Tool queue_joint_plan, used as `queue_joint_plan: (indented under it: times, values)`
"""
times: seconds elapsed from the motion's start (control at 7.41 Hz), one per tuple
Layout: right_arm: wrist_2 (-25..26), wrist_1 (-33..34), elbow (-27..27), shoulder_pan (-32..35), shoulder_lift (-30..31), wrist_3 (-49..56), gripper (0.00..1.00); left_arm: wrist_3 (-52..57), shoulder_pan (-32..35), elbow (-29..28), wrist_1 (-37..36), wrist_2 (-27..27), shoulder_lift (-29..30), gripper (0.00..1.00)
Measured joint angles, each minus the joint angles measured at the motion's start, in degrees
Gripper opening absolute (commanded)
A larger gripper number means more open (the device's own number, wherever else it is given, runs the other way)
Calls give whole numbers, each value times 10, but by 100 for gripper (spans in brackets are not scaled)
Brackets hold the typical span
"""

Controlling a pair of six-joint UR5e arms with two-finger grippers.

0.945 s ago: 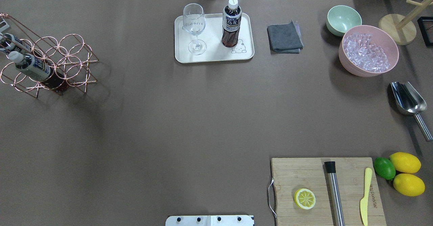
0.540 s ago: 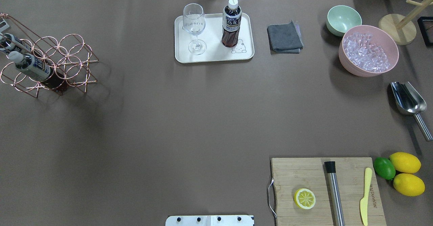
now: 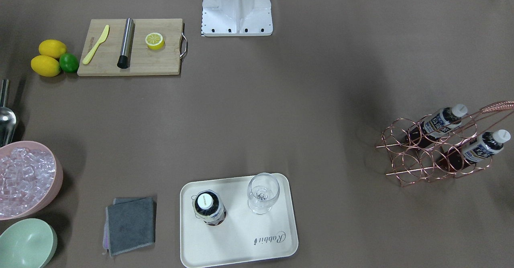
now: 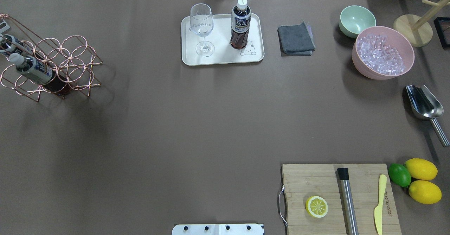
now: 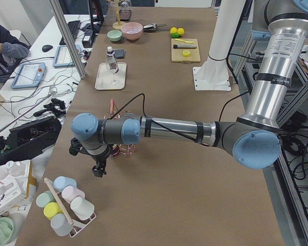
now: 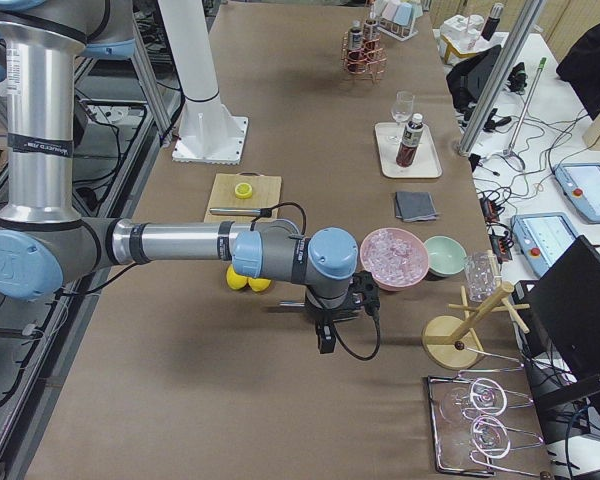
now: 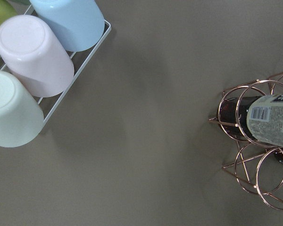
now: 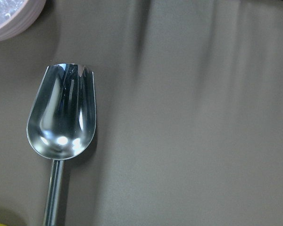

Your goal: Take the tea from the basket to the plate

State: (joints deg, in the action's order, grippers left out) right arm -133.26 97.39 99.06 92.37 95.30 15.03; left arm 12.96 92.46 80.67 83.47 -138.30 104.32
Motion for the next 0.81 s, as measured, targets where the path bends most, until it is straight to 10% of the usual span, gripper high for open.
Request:
queue_joint_plan:
  times: [0.81]
  values:
    - [2,0,1,2,-2,0,100,-1,-1,23,17,19,-40,97]
